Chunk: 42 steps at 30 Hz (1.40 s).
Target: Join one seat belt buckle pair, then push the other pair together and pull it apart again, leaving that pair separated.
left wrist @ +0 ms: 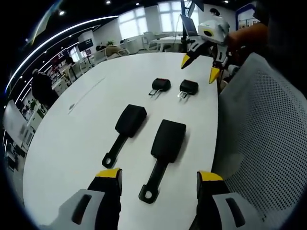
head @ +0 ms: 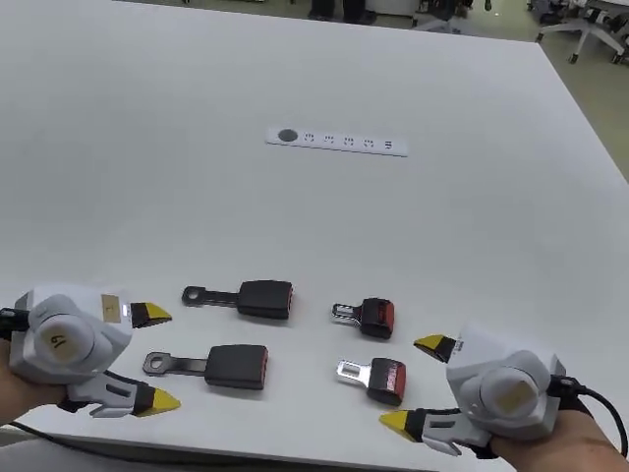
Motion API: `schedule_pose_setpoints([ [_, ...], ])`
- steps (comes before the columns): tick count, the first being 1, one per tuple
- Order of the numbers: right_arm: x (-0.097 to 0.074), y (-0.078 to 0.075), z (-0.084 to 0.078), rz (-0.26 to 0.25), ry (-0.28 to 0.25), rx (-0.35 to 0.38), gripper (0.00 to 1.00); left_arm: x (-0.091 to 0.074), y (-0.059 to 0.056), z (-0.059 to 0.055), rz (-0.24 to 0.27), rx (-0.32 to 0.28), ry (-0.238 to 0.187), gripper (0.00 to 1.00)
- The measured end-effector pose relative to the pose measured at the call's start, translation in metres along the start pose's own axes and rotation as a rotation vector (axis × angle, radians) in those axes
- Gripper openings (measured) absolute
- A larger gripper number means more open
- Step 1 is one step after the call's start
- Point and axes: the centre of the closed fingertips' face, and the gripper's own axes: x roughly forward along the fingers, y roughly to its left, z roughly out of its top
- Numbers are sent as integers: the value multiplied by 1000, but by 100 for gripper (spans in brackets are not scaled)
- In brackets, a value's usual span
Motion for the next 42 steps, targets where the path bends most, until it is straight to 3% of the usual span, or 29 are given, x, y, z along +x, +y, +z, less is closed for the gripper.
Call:
schedule_pose_setpoints([
  [12,8,0,1,39,20,-23,54,17,-6,12,-43,19,16,61],
  [23,20,0,-7,79,61,-46,46,40,-9,12,-94,51,41,51],
  [35,26,-7,-15,106,88,-52,39,55,-7,16,-125,93,53,44],
  [42,31,-6,-21,132,98,-39,37,60,-12,17,-164,113,73,39],
])
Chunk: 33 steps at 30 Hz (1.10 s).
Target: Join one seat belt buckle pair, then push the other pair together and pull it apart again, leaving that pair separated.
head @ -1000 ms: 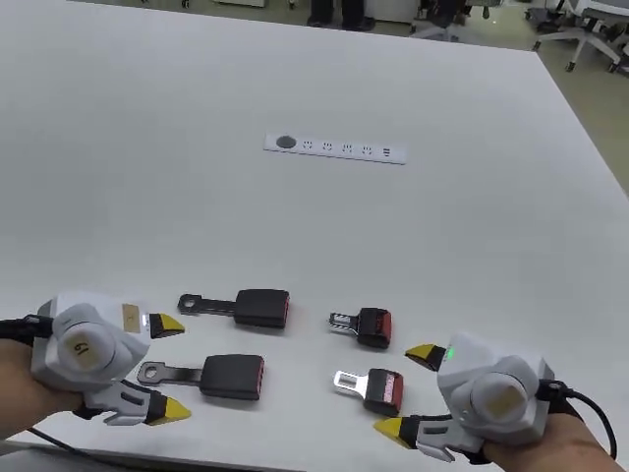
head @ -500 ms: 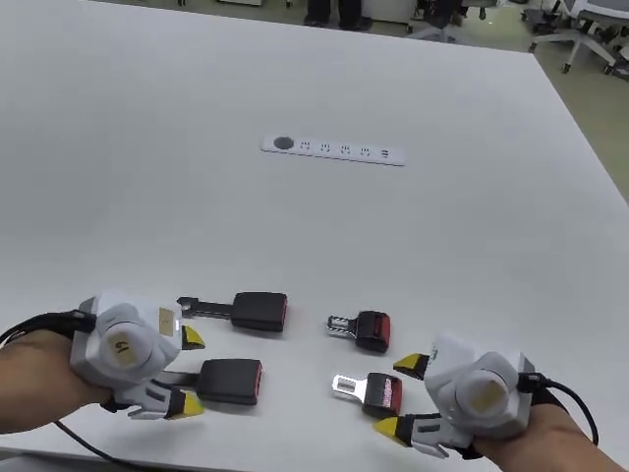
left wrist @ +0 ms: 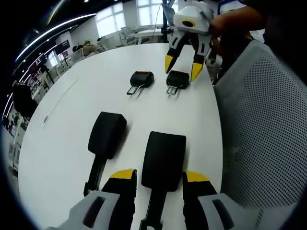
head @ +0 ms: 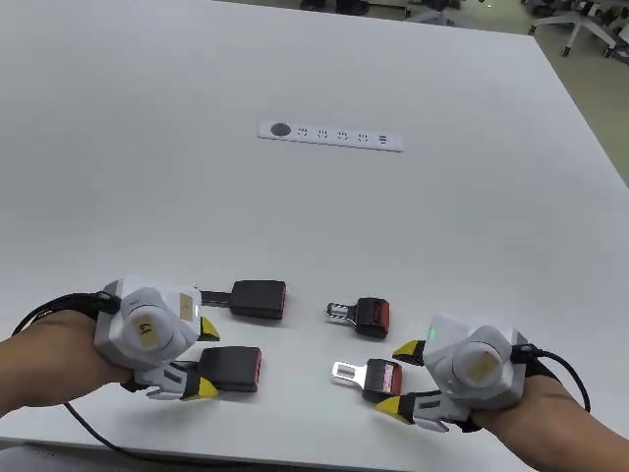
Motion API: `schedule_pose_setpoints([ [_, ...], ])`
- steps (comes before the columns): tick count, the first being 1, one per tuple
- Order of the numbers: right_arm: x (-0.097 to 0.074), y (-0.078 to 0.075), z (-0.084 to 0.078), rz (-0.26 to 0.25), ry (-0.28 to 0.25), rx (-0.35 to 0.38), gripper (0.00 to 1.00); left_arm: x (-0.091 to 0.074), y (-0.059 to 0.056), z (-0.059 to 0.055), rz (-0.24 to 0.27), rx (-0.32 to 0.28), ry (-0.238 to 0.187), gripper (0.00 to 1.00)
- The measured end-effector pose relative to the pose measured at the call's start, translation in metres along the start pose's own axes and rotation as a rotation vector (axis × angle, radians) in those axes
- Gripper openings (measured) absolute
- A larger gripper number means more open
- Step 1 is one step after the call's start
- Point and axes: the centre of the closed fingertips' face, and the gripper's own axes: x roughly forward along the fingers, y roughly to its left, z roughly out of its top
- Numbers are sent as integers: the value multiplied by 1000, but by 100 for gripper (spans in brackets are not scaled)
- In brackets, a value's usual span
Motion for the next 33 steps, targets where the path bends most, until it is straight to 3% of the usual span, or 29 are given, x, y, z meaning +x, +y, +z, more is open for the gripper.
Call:
schedule_pose_setpoints([
  [2,1,1,-1,7,5,-3,37,1,-2,-1,-9,21,17,34],
  [16,9,-1,-6,47,37,-45,33,10,-3,-3,-53,57,42,34],
  [33,14,1,-7,124,67,-129,32,13,-5,-1,-96,89,30,34],
])
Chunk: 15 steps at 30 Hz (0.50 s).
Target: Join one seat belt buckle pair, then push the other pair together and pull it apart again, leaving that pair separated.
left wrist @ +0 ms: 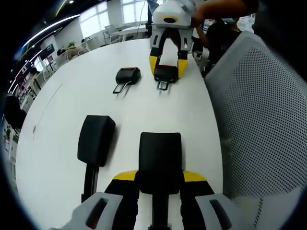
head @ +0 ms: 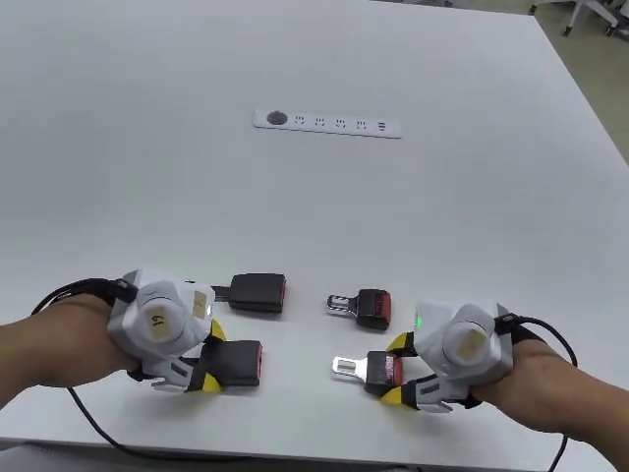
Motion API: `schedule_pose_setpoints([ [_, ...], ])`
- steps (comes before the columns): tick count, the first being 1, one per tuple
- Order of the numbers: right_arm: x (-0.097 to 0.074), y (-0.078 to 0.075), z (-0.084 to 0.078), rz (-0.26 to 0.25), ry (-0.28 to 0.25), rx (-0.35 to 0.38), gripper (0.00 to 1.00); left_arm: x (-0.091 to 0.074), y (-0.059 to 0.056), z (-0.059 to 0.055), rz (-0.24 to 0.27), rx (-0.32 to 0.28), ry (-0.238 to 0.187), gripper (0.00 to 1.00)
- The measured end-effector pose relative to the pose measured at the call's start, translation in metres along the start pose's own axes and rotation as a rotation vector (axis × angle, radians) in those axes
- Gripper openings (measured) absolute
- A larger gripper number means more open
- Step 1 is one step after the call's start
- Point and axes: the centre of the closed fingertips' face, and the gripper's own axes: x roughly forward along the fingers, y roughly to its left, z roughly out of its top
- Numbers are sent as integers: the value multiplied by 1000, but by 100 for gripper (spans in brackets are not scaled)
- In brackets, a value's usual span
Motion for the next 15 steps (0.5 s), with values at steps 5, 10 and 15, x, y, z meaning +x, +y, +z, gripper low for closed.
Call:
schedule_pose_setpoints([
  [5,0,0,0,7,7,-13,32,-1,-1,0,-5,15,9,34],
  [10,1,0,0,10,27,-22,32,-1,-2,1,-14,38,22,34],
  [15,1,-1,0,10,34,-22,32,1,-1,0,-24,59,39,34],
])
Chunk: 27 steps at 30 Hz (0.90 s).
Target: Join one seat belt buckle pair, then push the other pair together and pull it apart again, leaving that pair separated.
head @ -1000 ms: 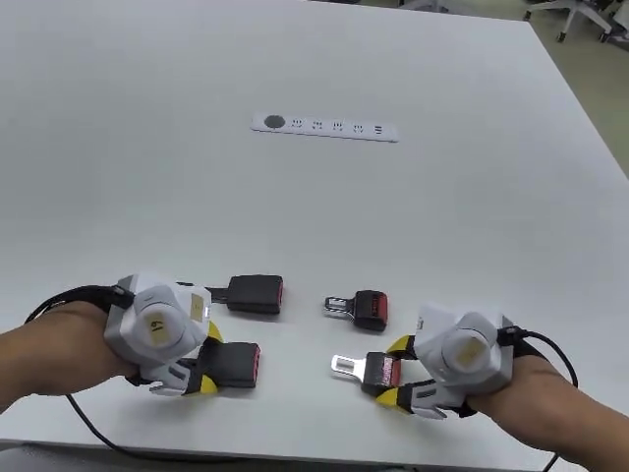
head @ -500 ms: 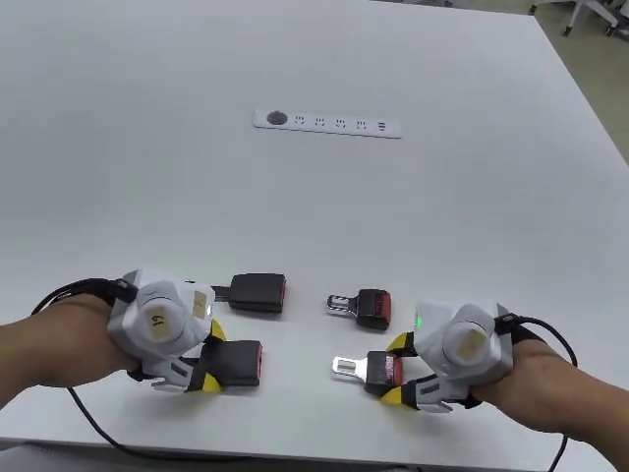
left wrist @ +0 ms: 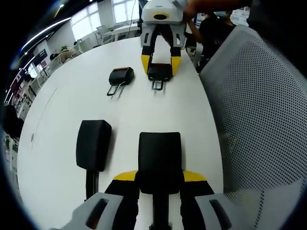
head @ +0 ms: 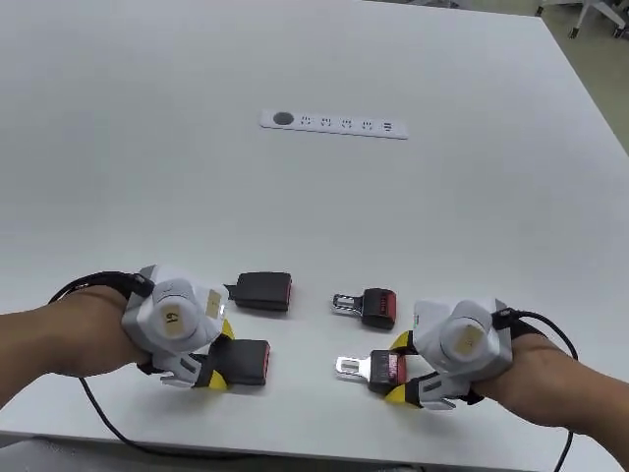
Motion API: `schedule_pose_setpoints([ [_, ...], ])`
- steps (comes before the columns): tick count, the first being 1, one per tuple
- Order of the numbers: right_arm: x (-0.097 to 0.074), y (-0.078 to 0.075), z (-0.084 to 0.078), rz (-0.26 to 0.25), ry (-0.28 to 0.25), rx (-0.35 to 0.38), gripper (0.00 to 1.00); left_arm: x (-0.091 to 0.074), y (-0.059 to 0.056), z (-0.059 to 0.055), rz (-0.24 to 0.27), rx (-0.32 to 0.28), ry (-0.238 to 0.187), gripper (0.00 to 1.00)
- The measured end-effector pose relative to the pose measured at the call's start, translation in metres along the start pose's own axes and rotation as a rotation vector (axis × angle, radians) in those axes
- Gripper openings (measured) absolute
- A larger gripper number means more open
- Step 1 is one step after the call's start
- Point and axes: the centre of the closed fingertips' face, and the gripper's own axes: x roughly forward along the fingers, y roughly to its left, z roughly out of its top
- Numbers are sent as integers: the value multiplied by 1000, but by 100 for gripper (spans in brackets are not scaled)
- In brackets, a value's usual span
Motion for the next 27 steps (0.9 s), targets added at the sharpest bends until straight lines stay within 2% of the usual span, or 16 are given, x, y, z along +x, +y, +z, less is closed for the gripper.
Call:
schedule_pose_setpoints([
  [10,3,2,7,-10,-13,0,32,0,0,0,-8,11,10,34],
  [27,22,16,40,1,-45,-20,31,1,0,-1,-13,5,25,34],
])
